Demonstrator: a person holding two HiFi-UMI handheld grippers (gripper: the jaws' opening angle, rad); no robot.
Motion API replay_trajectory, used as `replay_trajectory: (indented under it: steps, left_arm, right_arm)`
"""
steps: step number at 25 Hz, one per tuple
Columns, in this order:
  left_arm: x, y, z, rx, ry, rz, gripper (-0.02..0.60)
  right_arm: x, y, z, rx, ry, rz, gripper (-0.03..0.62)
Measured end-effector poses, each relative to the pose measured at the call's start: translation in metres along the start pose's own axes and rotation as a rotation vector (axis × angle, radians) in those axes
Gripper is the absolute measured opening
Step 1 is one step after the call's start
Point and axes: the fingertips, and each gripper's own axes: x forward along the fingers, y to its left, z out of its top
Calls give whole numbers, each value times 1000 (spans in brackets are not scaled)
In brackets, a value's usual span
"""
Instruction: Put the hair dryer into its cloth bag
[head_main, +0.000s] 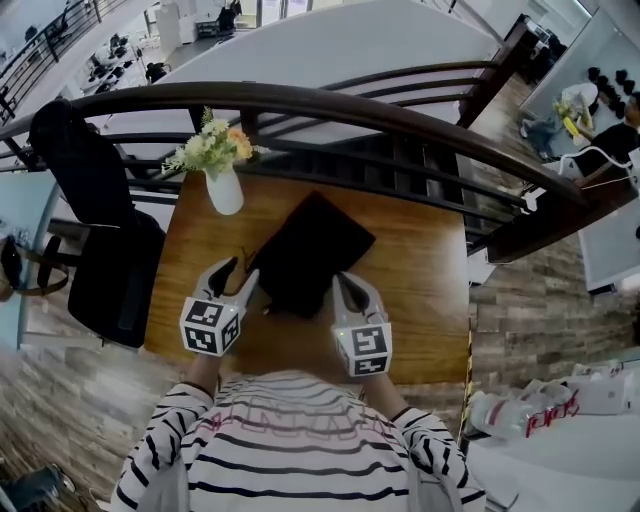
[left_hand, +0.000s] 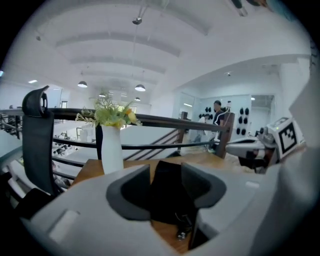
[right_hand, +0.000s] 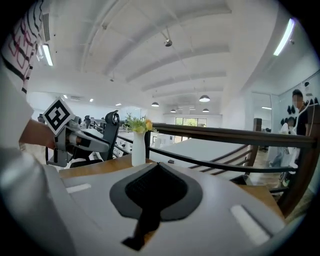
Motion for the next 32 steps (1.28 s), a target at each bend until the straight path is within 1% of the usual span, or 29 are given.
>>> replay_trajectory:
  steps: [2, 5, 7, 10, 13, 22, 32]
  left_arm:
    - [-4, 1, 9, 7, -30, 11, 179]
    - [-12, 3, 19, 35, -66, 36, 129]
    - [-17, 4, 22, 51, -81, 53, 102]
    - [-24, 6, 26, 59, -95, 60, 67]
    - [-31, 5, 29, 75, -105, 64, 5]
    - [-30, -3, 21, 67, -73, 5, 3]
    - [-34, -1, 17, 69, -68, -19, 2]
  right_arm:
    - [-3, -4, 11, -5, -30, -12, 0]
    - [-8, -7, 26, 0, -68, -16, -2]
    - [-10, -6, 30, -2, -78, -3, -2]
    - [-10, -4, 33, 4, -83, 10, -2]
    - [-13, -2, 34, 14, -83, 15, -2]
    - [-12, 11, 34, 5, -75, 33, -2]
    - [-12, 19, 30, -10, -48, 15, -2]
